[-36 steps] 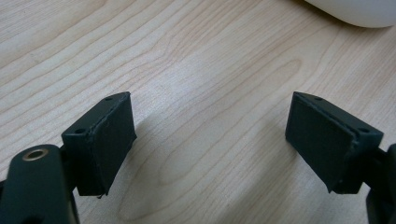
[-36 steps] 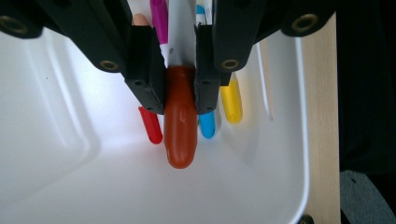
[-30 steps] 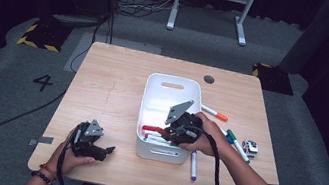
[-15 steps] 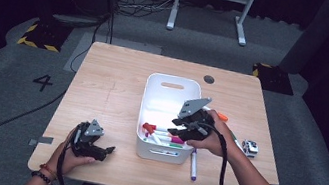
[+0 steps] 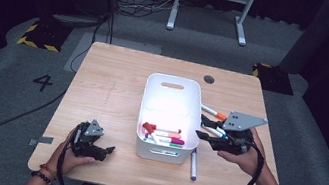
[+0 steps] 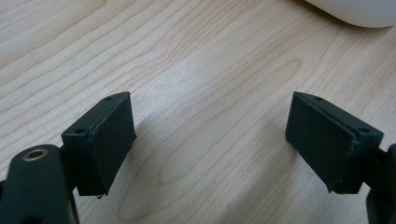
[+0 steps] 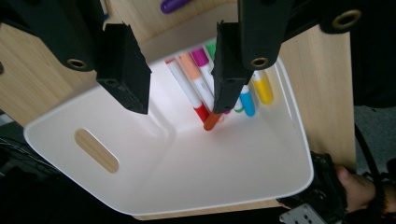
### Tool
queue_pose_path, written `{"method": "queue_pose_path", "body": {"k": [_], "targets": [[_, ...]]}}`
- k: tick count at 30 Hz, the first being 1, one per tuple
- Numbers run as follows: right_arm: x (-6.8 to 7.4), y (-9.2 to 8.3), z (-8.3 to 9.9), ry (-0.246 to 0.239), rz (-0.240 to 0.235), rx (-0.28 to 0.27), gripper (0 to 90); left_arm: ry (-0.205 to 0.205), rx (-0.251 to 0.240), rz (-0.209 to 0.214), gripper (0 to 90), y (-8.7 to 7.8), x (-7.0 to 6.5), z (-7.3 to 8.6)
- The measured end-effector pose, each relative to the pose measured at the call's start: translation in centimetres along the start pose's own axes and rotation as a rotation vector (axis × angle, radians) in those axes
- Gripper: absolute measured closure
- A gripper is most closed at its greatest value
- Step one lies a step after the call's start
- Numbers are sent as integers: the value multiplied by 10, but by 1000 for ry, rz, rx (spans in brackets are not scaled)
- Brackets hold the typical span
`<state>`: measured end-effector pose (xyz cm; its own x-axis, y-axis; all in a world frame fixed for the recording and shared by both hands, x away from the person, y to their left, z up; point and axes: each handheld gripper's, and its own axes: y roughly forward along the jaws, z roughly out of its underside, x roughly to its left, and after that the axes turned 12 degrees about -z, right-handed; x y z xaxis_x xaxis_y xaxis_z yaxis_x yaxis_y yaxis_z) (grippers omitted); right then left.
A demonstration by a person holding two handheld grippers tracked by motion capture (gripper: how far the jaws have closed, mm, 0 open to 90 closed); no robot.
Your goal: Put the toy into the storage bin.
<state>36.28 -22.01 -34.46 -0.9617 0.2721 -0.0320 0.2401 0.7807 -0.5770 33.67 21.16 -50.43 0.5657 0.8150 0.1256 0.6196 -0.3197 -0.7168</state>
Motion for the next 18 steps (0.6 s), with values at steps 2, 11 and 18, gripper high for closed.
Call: {"method": "queue_pose_path", "body": {"k": [2,11,18], "targets": [[2,-3,12,10,16,4,544,0,0,0,160,0,0,0],[7,18,71,112,100,4,476,0,0,0,160,0,0,0],[-6,53,112,247,54,-14,436,0,0,0,160,0,0,0]]}}
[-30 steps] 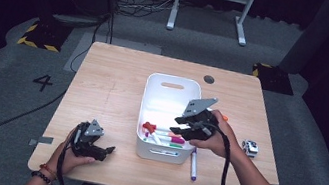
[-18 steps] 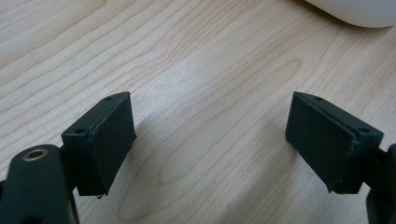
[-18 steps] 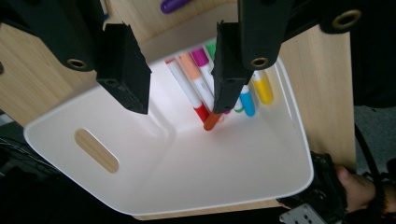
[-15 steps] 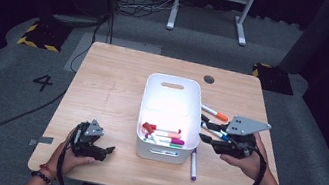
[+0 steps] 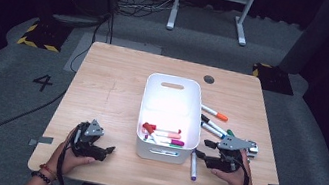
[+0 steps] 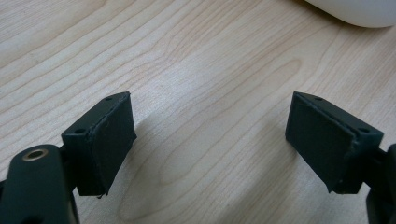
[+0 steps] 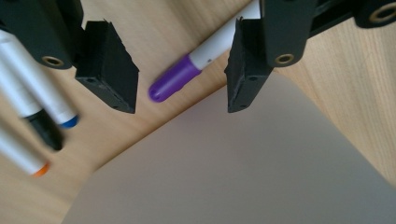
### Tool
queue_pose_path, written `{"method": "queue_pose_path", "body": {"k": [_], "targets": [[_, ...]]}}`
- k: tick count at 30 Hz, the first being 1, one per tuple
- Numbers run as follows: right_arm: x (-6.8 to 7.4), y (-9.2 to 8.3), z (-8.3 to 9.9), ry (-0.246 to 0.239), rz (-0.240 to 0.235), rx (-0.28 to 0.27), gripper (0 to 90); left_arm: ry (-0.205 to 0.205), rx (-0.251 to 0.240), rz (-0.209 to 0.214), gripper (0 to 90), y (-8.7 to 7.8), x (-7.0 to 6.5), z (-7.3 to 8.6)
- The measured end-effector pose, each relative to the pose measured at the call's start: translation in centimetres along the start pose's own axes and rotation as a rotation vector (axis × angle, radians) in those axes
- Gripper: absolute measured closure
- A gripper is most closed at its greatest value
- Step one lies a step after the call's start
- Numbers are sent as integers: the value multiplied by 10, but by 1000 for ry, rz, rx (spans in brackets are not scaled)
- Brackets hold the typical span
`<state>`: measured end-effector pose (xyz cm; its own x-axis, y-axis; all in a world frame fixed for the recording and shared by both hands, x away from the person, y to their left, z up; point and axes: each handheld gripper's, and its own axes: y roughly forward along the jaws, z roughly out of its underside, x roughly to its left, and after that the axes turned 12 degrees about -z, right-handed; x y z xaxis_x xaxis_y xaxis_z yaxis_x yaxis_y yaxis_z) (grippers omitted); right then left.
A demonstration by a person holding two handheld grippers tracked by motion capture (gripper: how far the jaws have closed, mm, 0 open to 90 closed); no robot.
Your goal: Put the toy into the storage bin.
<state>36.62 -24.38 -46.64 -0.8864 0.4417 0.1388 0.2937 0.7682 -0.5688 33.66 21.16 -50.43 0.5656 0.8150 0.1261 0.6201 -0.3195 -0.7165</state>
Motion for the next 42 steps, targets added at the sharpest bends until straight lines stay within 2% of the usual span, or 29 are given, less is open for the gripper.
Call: {"method": "queue_pose_path", "body": {"k": [5,7,9,11,14,16,20,24,25,29,35,37,38,39,40,42], "targets": [[0,16,7,18,7,23,416,-1,0,1,160,0,0,0],[2,27,10,35,32,54,435,-2,0,2,160,0,0,0],[1,29,11,39,35,66,437,-1,0,-1,160,0,0,0],[-1,35,15,38,57,110,457,-2,1,4,160,0,0,0],[-3,35,16,31,60,108,483,-2,1,3,160,0,0,0],[-5,32,17,52,68,110,540,-2,0,2,160,0,0,0],[-12,23,21,46,81,115,644,-3,0,2,160,0,0,0],[-17,19,22,64,81,114,710,-3,0,2,160,0,0,0],[-19,16,22,50,75,128,740,-3,0,2,160,0,0,0],[-21,11,23,59,84,143,742,-2,0,2,160,0,0,0],[-25,1,27,66,59,146,744,-2,1,3,160,0,0,0],[-25,-5,27,70,57,130,744,-2,1,3,160,0,0,0],[-24,-12,26,72,56,100,744,-2,1,3,160,0,0,0],[-24,-12,26,72,56,100,744,-3,0,2,160,0,0,0],[-24,-19,23,72,58,73,744,-2,1,3,160,0,0,0],[-24,-23,22,70,57,61,744,-3,1,-3,160,0,0,0]]}}
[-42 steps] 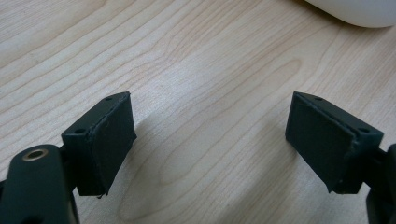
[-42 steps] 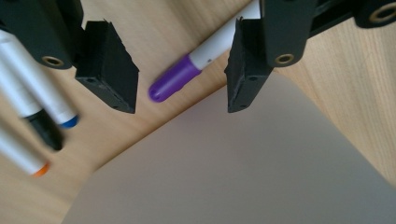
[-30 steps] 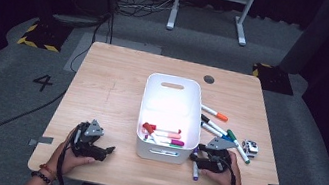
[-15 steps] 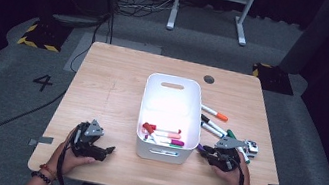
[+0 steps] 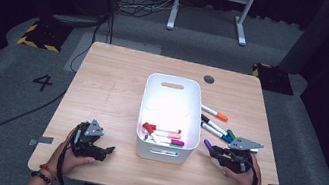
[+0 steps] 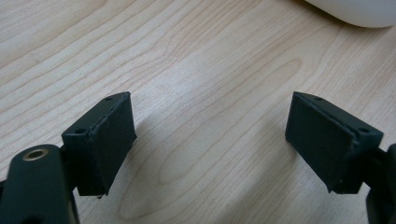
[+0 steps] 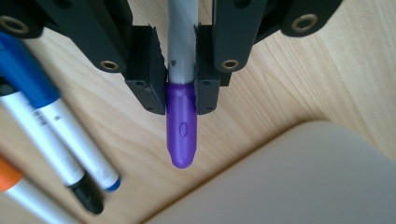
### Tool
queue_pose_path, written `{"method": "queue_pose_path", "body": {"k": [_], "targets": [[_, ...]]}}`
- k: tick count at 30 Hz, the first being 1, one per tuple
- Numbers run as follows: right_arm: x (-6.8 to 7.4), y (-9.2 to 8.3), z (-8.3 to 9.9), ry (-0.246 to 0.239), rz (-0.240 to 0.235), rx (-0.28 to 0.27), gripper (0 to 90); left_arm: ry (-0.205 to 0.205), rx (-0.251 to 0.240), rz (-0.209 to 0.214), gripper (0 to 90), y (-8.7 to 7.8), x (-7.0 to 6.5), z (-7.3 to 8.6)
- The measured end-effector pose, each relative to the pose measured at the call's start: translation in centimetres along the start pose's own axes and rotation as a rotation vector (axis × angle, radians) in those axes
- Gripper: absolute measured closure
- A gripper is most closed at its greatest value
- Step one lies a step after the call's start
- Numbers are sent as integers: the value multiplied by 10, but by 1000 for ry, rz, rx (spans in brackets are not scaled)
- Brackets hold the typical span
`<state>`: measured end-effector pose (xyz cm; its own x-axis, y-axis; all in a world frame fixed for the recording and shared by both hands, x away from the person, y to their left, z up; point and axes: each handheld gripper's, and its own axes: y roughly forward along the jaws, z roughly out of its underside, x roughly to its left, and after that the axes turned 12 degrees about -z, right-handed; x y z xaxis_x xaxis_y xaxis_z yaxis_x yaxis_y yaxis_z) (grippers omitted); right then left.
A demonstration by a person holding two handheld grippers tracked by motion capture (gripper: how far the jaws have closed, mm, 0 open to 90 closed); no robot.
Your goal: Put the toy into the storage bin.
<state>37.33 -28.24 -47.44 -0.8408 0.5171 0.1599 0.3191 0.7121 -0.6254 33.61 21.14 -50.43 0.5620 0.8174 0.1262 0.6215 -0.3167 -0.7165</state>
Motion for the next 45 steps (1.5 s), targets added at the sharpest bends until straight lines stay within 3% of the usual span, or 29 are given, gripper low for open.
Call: {"method": "queue_pose_path", "body": {"k": [3,10,14,18,33,37,45], "targets": [[1,-10,-6,-9,0,-34,744,-4,3,1,160,0,0,0],[12,-39,-32,-79,-11,-121,744,-3,3,0,160,0,0,0],[14,-47,-44,-102,-11,-136,744,-2,0,0,160,0,0,0],[15,-55,-67,-137,-22,-156,744,-4,1,6,160,0,0,0],[33,-62,-129,-233,-52,-151,744,-1,1,4,157,0,0,0],[44,-59,-151,-278,-66,-139,744,3,0,2,157,0,1,0],[59,-49,-175,-355,-85,-108,744,3,0,2,157,0,1,0]]}}
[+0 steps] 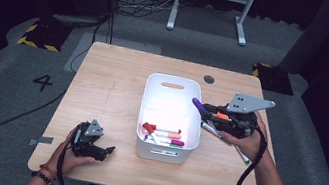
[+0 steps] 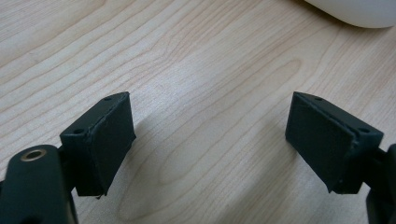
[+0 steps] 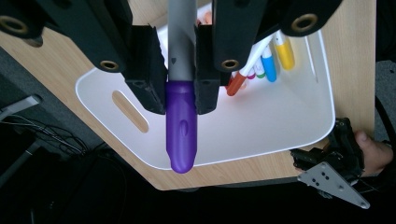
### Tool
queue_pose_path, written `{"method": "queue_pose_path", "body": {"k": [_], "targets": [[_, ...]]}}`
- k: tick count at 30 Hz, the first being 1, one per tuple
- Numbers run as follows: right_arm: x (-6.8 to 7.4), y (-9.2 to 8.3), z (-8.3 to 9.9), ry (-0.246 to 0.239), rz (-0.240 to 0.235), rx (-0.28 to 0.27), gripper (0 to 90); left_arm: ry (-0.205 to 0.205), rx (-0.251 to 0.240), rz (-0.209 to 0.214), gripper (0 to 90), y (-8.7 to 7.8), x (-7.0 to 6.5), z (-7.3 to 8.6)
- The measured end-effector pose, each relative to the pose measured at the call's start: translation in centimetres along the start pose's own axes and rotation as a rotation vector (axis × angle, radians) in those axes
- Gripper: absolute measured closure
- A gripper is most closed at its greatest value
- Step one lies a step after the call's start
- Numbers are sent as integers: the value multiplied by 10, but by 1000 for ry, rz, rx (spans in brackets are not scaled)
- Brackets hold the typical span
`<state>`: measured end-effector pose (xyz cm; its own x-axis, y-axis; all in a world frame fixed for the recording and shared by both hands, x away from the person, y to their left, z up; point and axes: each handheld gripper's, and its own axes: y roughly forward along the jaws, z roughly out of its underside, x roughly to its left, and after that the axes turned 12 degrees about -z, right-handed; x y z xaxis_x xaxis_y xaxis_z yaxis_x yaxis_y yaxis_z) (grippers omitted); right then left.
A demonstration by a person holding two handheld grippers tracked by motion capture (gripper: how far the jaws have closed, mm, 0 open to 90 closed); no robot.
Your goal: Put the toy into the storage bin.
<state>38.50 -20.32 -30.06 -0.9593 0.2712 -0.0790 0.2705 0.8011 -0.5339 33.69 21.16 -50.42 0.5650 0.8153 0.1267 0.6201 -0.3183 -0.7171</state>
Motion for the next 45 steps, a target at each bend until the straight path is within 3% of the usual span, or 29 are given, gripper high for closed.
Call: {"method": "queue_pose_path", "body": {"k": [12,19,24,25,28,30,35,38,41,45], "targets": [[6,36,-29,-40,-71,68,744,2,-1,0,157,0,0,0],[12,66,-37,-49,-118,154,744,3,0,-1,157,0,0,0],[15,79,-36,-56,-142,206,744,2,1,0,156,0,0,0],[16,86,-33,-47,-177,239,744,3,1,0,157,0,0,0],[15,95,-26,-23,-212,281,744,3,1,0,157,0,0,0],[15,98,-24,-22,-217,303,744,2,1,1,157,0,0,0],[18,112,-17,-14,-236,428,744,2,0,-1,156,0,0,0],[17,117,-16,-16,-241,446,744,3,0,-1,157,0,0,0],[19,126,-15,-7,-253,511,743,3,0,-2,157,0,0,0],[19,130,-13,1,-260,535,742,4,0,-2,157,0,0,0]]}}
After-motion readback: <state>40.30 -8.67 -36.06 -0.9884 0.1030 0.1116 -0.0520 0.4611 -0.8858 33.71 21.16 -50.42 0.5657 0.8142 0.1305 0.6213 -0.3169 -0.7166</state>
